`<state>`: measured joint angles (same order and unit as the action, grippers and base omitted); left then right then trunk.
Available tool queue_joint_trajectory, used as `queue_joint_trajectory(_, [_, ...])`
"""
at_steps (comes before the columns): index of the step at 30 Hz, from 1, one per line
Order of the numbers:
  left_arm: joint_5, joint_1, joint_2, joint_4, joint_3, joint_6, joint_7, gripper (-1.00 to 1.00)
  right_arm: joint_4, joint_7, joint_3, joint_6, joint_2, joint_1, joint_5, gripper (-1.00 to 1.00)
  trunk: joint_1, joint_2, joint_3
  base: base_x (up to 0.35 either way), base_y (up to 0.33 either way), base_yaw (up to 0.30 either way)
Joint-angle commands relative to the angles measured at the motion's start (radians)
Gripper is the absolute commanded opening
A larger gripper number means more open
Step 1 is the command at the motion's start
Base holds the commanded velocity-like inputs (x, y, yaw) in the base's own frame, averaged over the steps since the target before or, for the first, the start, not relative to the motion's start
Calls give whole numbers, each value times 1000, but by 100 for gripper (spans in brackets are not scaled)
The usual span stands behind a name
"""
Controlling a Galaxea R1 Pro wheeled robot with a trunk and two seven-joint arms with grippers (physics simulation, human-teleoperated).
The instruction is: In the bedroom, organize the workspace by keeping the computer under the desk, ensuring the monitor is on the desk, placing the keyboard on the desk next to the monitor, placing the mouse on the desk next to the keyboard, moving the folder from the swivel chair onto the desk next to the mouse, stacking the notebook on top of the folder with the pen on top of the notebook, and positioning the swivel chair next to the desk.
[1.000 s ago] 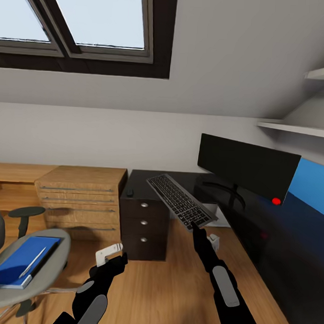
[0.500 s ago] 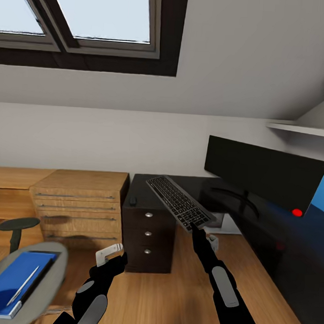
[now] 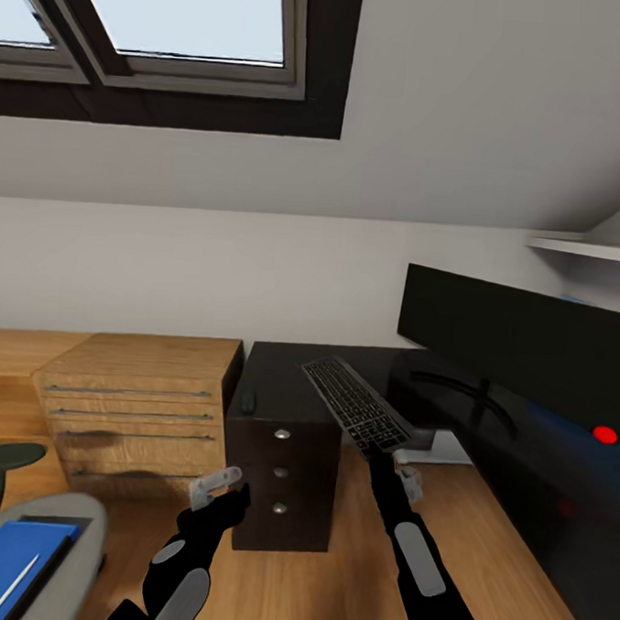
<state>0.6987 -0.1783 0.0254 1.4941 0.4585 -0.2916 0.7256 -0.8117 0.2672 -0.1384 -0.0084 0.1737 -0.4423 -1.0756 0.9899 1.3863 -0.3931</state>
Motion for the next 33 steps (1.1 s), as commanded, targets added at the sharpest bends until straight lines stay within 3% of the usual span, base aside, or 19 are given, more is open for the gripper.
queue_joint_trajectory(1, [4,-1,4,5,3,-2,8,100,22,6,24,-24,1,-1,-11,-100,1,1,-1,327,34,0])
queue_joint_trajectory(4, [5,-1,27,26,4,-2,10,100,59,6,93,-80,1,-1,-12,-100,1,1,-1,327,71,0])
queue_joint_trajectory(5, [6,-1,37,33,9,-1,10,100,69,6,136,-112,1,-1,-13,-100,1,1,-1,327,98,0])
queue_joint_trajectory(8, [7,-1,40,36,25,-3,11,100,75,6,157,-125,1,-1,-13,-100,1,1,-1,325,119,0])
queue_joint_trajectory(19, [7,-1,39,61,35,-4,12,100,89,7,161,-123,1,-1,-15,-100,1,1,-1,66,32,0])
queue_joint_trajectory(33, [7,-1,38,75,41,-4,14,100,89,12,161,-122,1,-1,-17,-100,54,99,-45,0,0,0])
